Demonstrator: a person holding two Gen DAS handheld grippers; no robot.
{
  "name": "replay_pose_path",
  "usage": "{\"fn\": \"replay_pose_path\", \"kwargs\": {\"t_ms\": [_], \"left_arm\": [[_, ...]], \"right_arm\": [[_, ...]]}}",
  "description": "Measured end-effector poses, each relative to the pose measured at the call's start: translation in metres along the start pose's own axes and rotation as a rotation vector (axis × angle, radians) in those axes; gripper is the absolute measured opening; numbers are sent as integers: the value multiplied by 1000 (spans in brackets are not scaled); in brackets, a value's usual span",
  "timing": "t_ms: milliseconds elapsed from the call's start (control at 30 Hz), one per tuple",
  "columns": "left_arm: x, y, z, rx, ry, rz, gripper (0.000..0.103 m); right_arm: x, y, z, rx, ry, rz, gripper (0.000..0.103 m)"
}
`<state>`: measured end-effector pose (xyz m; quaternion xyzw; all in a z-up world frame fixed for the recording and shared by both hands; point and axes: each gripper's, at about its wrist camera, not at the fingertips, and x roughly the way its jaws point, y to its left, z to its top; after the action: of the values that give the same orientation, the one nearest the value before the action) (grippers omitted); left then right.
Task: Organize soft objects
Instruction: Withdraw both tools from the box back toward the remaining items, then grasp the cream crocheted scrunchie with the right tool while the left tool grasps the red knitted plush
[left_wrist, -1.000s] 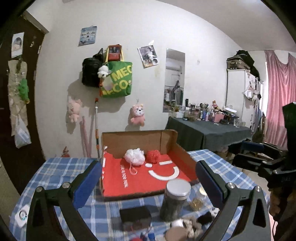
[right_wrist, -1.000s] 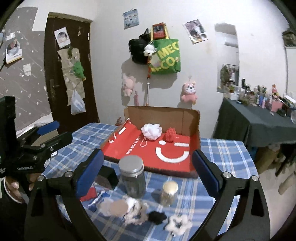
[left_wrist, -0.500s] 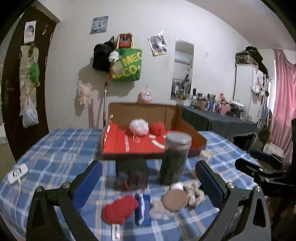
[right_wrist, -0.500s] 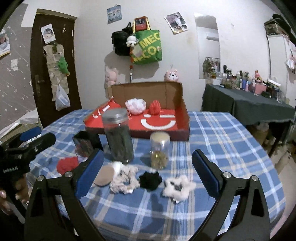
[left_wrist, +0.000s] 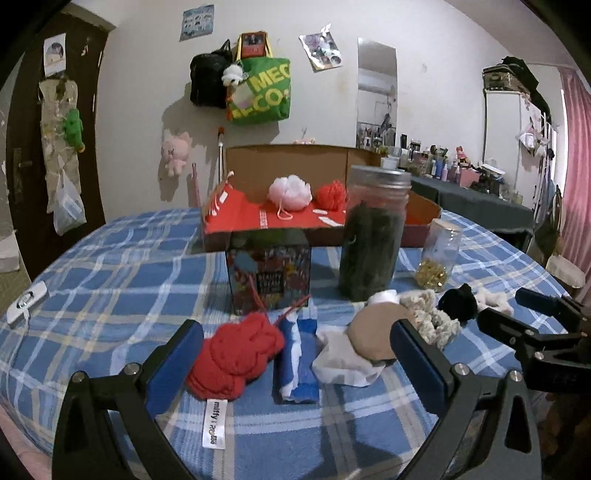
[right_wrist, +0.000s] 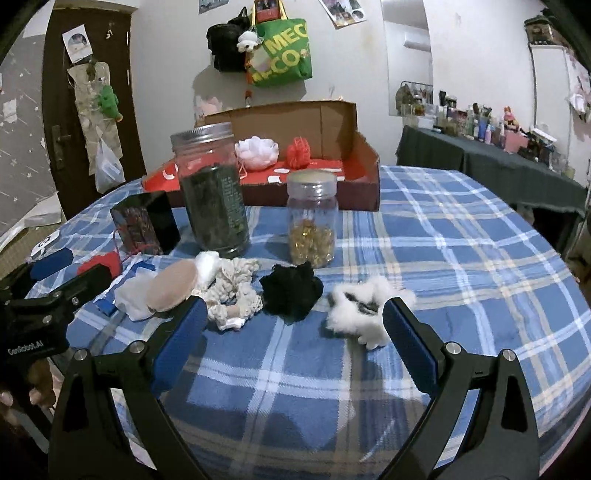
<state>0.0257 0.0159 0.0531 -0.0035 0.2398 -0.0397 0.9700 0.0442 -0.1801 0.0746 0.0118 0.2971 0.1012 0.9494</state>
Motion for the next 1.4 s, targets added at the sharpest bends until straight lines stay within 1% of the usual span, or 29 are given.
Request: {"fn": "replay_pose_path", "kwargs": {"t_ms": [167, 300, 467, 567, 633, 667, 700, 733, 767, 800, 833, 867, 900, 967, 1000, 1033, 1100, 1267, 1400], "left_arm": [[6, 8, -2, -20, 17, 6, 103], [10, 19, -1, -31, 30, 22, 103], [18, 37, 0, -42, 74, 43, 103], [24, 44, 1, -34, 101, 40, 99], [27, 47, 1, -25, 115, 42, 94], [29, 47, 1, -20, 125, 40, 91], [33, 48, 0, -16, 141, 32, 84], [37, 49, -1, -15, 157, 26, 76], [40, 49, -2, -16, 171, 22, 71], [42, 50, -3, -22, 182, 9, 57], [44, 52, -4, -36, 187, -12, 50], [46, 53, -4, -42, 201, -33, 49], [47, 52, -5, -43, 214, -45, 47], [44, 50, -5, -34, 202, -46, 45], [42, 49, -4, -28, 195, -50, 44], [39, 47, -3, -22, 185, -55, 44], [31, 44, 1, -12, 161, -56, 44], [13, 30, 14, 25, 95, -95, 44], [14, 24, 16, 27, 104, -113, 44]], "right_arm": [[3, 0, 0, 7, 5, 14, 97], [7, 5, 1, 10, 10, 55, 97], [15, 17, 2, -7, 18, 113, 97], [21, 27, 2, -26, 26, 136, 94], [25, 32, 2, -43, 35, 137, 82], [27, 35, 1, -55, 36, 129, 80], [28, 38, 1, -69, 34, 121, 74], [29, 39, 1, -78, 33, 119, 61], [30, 40, 1, -82, 39, 126, 51], [33, 41, 1, -79, 55, 145, 41], [35, 42, 0, -84, 68, 151, 41], [35, 43, 0, -97, 64, 144, 40], [34, 44, -1, -108, 60, 140, 34], [32, 43, -1, -103, 53, 161, 31], [30, 43, -1, -100, 44, 163, 25], [26, 42, 0, -96, 28, 166, 23], [22, 41, 3, -94, 15, 176, 22], [16, 41, 6, -97, -6, 187, 22], [10, 40, 8, -99, -28, 193, 21]]}}
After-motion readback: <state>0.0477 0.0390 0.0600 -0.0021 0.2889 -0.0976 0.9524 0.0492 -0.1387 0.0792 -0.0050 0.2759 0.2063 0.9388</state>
